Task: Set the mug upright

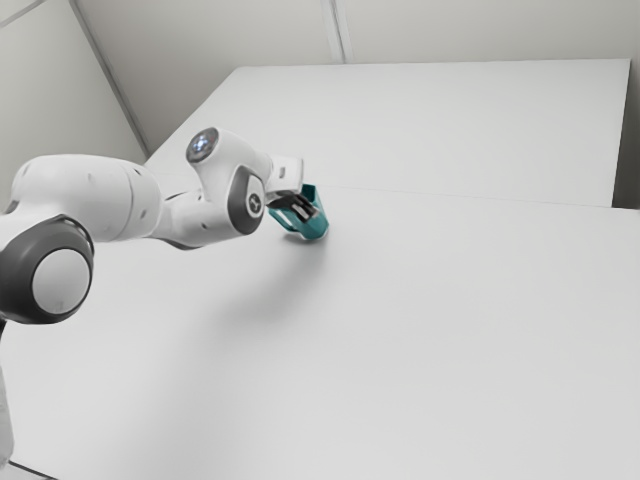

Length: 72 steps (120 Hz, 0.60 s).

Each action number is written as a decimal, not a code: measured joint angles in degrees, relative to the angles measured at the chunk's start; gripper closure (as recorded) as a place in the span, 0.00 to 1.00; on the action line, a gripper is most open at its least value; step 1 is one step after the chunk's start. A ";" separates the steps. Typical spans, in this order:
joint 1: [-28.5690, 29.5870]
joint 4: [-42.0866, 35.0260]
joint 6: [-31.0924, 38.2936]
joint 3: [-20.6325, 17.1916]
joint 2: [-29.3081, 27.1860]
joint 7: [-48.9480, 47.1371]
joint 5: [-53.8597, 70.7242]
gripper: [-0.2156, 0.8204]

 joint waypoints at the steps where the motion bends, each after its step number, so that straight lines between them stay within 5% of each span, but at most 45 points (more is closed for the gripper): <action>1: -0.03 0.01 0.02 0.00 0.01 -0.02 0.02 0.97; 33: -0.52 1.45 -0.39 -0.01 -0.60 -0.22 2.16 0.46; 49: -0.67 0.42 -3.18 0.93 -5.86 -0.57 2.86 0.34; 72: -1.34 -0.59 -20.68 3.64 -16.79 -6.07 7.26 0.26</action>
